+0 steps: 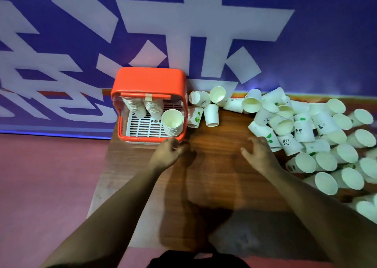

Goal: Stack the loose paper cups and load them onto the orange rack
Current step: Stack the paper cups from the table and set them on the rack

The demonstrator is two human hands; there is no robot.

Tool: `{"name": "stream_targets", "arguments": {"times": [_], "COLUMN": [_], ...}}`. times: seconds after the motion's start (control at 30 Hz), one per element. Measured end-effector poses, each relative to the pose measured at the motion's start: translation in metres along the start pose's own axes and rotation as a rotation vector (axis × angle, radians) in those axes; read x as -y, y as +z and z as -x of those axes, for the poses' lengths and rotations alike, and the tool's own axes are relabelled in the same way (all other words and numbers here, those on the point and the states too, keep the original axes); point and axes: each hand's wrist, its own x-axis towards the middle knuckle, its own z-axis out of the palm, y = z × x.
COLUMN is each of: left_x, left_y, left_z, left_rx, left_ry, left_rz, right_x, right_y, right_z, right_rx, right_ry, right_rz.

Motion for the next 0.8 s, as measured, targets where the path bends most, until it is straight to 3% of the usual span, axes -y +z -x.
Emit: {"name": "stream_targets", "arguments": {"times": [0.23,0.43,0.6,0.8], "left_x": [-0.106,-0.179,-0.214,-0.224], "left_y": [0.088,0.175,0.235,0.286], "left_z": [-0.017,-0.046,-0.068,-0.101], "left_rx": [0.077,0.112,0.148,0.134], "left_ry": [0.052,-0.022,-0.208,-0.446], "left_rz": [-0.064,-0.034,0.068,0.193], "right_x": [-0.104,-0.172,-0.206,-0.241], "right_y": [-0.052,-0.076,-0.082,-0.077], "right_z": [0.005,-0.007,-0.012,-0.011], "right_rx": [-0.083,-0.045,-0.075,0.049], "right_ry": [0.048,0.076,0.014,-0.032], "right_rz": [-0.002,-0.059,-0.012,0.132]}}
